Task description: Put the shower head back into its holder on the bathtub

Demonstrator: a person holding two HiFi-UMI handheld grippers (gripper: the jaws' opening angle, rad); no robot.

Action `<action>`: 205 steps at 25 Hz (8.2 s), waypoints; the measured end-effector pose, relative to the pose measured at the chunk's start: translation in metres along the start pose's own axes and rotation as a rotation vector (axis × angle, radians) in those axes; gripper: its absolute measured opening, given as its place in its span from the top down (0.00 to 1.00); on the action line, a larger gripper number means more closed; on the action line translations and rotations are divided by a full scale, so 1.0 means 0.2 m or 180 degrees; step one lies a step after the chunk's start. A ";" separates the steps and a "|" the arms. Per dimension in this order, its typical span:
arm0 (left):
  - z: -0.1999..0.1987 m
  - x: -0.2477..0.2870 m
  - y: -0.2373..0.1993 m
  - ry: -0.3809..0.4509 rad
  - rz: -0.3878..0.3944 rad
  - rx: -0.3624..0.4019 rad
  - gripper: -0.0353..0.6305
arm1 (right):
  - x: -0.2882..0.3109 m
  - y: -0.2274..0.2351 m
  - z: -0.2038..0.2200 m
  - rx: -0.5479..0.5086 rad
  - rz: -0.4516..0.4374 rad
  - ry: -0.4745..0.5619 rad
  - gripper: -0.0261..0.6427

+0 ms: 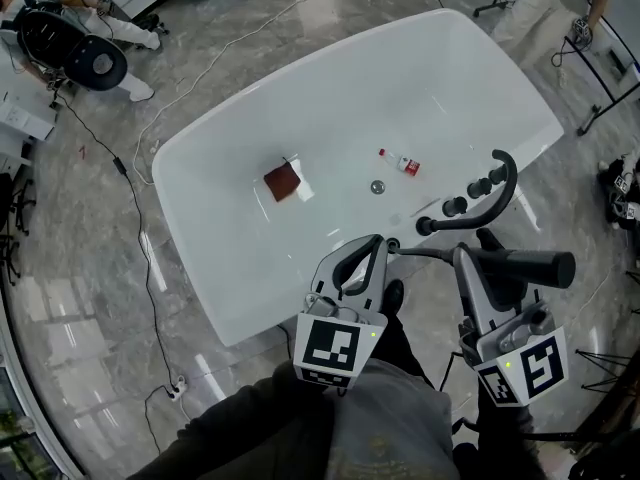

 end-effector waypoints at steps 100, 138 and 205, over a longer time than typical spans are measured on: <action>0.86 0.31 -0.31 -0.1014 0.0118 -0.0027 0.94 | 0.49 0.23 1.44 0.0184 0.0119 -0.0787 0.77; 0.94 0.34 -0.38 -0.1125 0.0036 -0.0123 0.94 | 0.52 0.24 1.75 0.0278 0.0144 -0.1161 0.77; 0.81 0.25 -0.45 -0.1013 -0.0094 -0.0094 0.94 | 0.60 0.19 1.91 -0.0106 -0.0036 -0.1769 0.58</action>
Point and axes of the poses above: the fingertips, and each gripper's own axes: x forward along the fingers, y to its right, z out of its underside, the point moved 4 cm from there along -x, backward along the fingers, and after that the axes turned 10 degrees about -z, right-handed, at the moved point
